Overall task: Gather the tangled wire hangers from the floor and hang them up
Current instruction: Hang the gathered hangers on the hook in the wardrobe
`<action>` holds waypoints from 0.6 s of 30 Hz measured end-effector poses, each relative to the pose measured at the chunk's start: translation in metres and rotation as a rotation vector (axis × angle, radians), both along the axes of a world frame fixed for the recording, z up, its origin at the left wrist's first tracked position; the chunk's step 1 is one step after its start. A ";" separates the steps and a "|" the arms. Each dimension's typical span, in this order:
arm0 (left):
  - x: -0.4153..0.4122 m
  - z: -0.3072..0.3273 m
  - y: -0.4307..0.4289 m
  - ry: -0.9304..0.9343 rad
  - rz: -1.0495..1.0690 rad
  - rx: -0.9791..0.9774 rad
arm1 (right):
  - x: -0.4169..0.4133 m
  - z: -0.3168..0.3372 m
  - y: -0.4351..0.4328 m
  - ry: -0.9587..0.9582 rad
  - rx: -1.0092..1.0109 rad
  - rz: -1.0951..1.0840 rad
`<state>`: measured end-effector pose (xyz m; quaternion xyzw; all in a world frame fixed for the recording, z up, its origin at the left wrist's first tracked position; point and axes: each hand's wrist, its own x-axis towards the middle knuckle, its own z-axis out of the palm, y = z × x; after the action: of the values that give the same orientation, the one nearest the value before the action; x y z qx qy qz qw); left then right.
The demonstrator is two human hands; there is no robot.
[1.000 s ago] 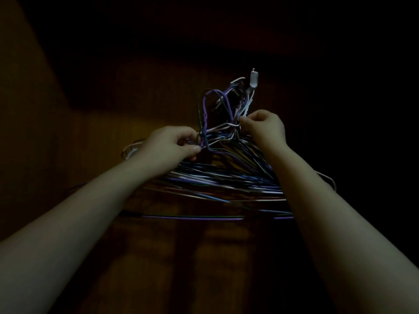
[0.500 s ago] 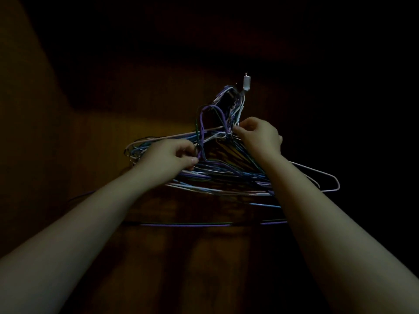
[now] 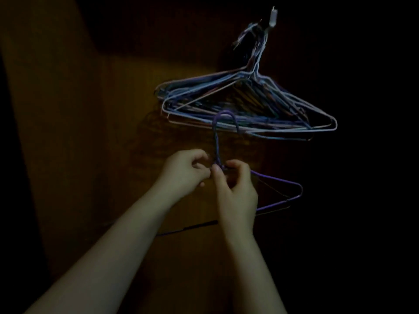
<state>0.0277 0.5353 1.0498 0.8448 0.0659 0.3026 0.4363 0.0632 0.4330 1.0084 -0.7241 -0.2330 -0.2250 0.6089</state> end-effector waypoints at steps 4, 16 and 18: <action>-0.026 -0.045 -0.013 0.097 -0.013 -0.082 | -0.023 -0.033 -0.006 0.112 -0.092 -0.031; -0.071 -0.087 -0.032 0.162 -0.028 -0.225 | -0.077 -0.066 -0.022 0.132 -0.240 -0.126; -0.076 -0.090 -0.032 0.164 -0.037 -0.255 | -0.082 -0.068 -0.021 0.129 -0.241 -0.136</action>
<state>-0.0480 0.5030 0.9600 0.8055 0.1236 0.2137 0.5387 -0.0186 0.4117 0.9404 -0.8191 -0.1693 -0.1891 0.5145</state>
